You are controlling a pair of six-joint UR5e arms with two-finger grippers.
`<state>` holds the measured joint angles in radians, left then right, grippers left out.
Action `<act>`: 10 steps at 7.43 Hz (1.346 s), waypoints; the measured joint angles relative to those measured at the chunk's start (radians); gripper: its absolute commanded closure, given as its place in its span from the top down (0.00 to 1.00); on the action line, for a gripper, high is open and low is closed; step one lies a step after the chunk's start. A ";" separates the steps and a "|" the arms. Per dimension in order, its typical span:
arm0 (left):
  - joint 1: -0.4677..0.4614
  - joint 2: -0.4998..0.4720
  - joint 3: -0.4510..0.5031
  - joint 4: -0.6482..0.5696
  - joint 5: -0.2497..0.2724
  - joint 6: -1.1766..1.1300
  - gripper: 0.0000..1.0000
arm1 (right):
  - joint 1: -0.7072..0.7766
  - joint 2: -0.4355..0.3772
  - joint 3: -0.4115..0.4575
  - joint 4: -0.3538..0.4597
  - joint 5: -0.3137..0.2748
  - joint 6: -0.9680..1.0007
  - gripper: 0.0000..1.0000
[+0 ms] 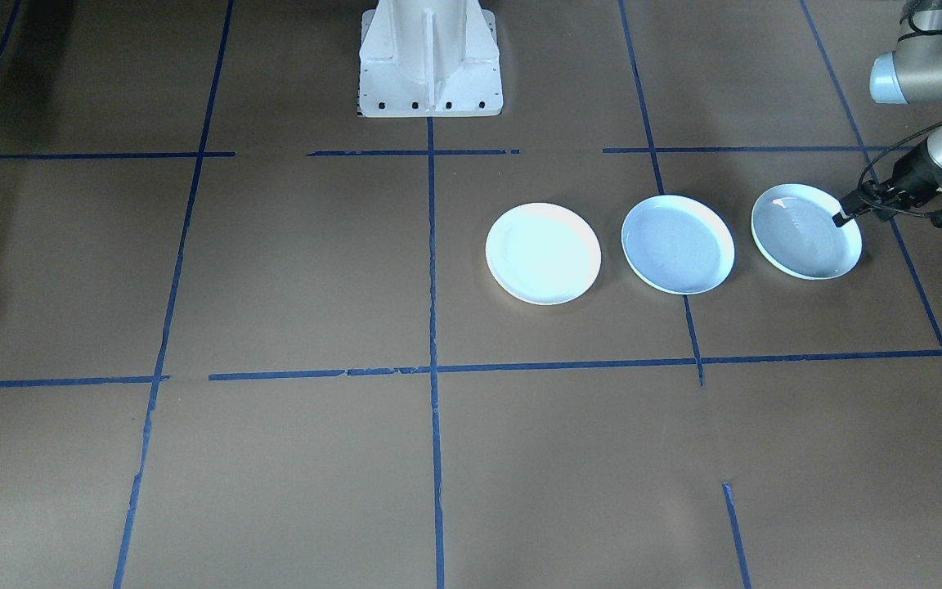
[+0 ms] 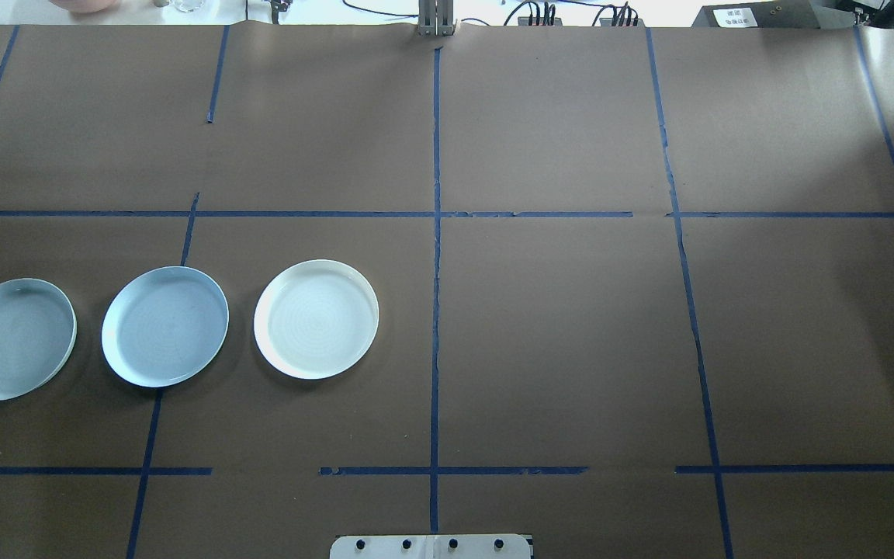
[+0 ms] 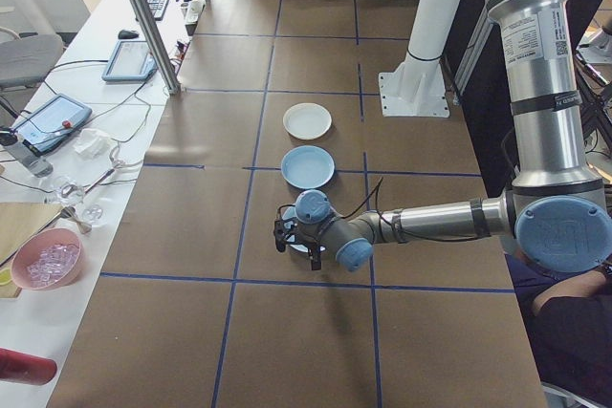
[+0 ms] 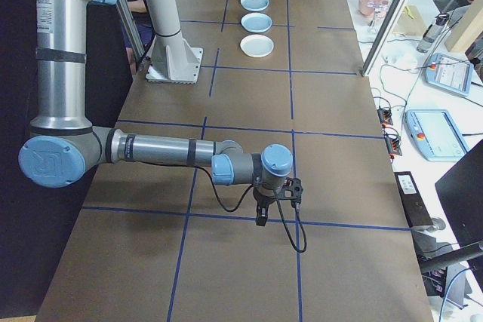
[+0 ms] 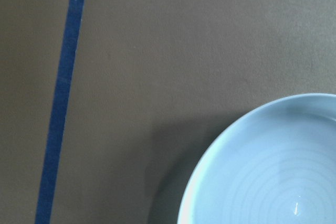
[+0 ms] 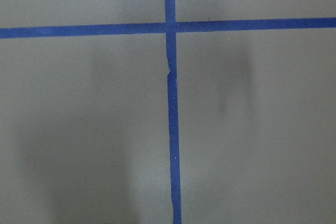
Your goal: Stack plate in center
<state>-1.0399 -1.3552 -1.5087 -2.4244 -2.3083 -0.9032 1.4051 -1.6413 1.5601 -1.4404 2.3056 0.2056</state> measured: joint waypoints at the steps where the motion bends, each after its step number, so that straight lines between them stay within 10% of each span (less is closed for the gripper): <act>1: 0.005 -0.002 0.002 -0.001 0.001 0.000 0.86 | 0.000 0.000 0.000 0.000 0.000 0.000 1.00; 6: 0.015 -0.010 0.019 -0.001 0.001 0.000 0.64 | 0.000 0.000 0.000 0.000 0.000 0.000 1.00; 10: 0.022 -0.023 0.033 -0.006 -0.001 0.002 0.18 | 0.000 0.000 0.000 0.000 0.000 0.000 1.00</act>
<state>-1.0177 -1.3784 -1.4762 -2.4301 -2.3096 -0.9008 1.4051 -1.6413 1.5601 -1.4404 2.3055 0.2056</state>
